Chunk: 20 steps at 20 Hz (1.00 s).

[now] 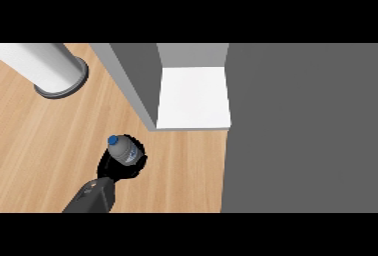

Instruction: Pick up the bottled water, place it into the cabinet and close the cabinet

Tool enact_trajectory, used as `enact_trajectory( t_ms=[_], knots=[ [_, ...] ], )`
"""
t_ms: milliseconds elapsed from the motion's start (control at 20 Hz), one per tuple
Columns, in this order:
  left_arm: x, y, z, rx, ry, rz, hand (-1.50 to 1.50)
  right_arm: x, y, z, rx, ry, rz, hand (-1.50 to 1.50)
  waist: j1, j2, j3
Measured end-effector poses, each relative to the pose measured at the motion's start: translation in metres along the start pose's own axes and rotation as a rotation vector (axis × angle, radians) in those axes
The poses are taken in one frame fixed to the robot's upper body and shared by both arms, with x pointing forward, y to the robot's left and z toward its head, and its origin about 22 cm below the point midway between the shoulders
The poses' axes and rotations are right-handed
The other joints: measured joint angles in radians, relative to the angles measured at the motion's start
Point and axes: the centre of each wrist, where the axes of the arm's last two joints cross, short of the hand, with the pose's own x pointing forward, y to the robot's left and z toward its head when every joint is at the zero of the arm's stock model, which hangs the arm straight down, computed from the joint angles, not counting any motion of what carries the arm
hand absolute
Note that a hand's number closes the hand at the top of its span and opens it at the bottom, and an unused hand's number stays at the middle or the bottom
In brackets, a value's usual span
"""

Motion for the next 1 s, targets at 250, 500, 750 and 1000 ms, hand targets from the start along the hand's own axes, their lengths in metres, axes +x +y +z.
enact_trajectory(
  t_ms=[250,500,750,1000],
  knots=[
    [0.015,0.034,0.022,0.104,-0.057,0.006,1.50,-0.002,-0.004,0.000,-0.015,0.002,0.004,-1.50,0.006,-0.002,0.000],
    [0.022,0.048,0.033,0.159,-0.095,0.032,1.50,-0.003,-0.006,0.001,-0.013,0.014,0.010,-1.50,0.011,-0.003,0.000],
    [0.027,0.047,0.031,0.157,-0.108,0.078,1.50,0.001,0.000,0.002,-0.008,0.013,0.016,-1.50,0.013,-0.004,0.001],
    [0.035,0.037,0.025,0.116,-0.126,0.113,1.50,-0.005,0.001,0.002,-0.006,0.016,0.004,-1.50,0.018,-0.005,0.001]
  ],
)
